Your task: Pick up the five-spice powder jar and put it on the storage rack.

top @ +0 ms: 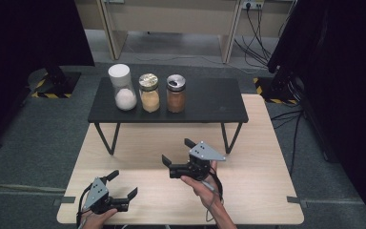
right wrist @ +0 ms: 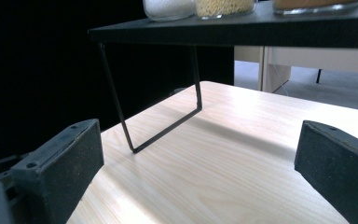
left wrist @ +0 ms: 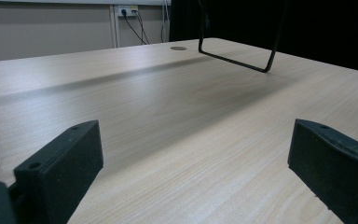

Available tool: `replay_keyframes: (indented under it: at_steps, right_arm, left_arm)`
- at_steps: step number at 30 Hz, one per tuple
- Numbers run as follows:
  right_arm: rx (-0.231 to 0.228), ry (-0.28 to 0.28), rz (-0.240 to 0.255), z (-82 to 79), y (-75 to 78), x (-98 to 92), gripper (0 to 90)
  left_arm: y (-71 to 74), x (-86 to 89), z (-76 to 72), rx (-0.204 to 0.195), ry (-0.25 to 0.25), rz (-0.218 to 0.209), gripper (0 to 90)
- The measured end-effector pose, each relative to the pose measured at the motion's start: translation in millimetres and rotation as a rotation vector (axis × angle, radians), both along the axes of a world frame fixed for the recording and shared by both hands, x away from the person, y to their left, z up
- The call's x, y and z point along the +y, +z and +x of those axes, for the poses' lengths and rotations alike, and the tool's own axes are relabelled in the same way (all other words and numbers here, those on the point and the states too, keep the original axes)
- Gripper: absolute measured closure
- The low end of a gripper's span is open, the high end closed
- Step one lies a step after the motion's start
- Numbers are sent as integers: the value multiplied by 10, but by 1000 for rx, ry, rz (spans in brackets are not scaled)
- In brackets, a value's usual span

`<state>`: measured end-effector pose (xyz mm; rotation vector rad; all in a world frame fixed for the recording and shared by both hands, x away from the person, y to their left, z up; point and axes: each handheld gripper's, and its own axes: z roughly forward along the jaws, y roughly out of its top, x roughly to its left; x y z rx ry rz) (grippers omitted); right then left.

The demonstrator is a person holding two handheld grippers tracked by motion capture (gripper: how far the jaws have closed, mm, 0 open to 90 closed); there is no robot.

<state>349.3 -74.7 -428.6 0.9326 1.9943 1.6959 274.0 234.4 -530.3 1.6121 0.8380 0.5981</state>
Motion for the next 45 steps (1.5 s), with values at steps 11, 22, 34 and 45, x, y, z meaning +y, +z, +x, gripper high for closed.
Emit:
replay_keyframes:
  at_steps: [11, 22, 34, 45]
  right_arm:
    - [14, 15, -1, -48, -154, 20, 13]
    - [26, 25, -19, -71, -305, 91, 13]
    - [31, 33, -24, -109, -424, 115, 13]
    - [39, 37, -34, -129, -516, 122, 13]
  left_arm:
    - [0, 0, 1, 2, 1, 0, 25]
    - [0, -1, 1, 2, 1, 0, 25]
    - [1, -3, 0, 2, 0, 2, 25]
    - [1, -4, 0, 2, 0, 2, 25]
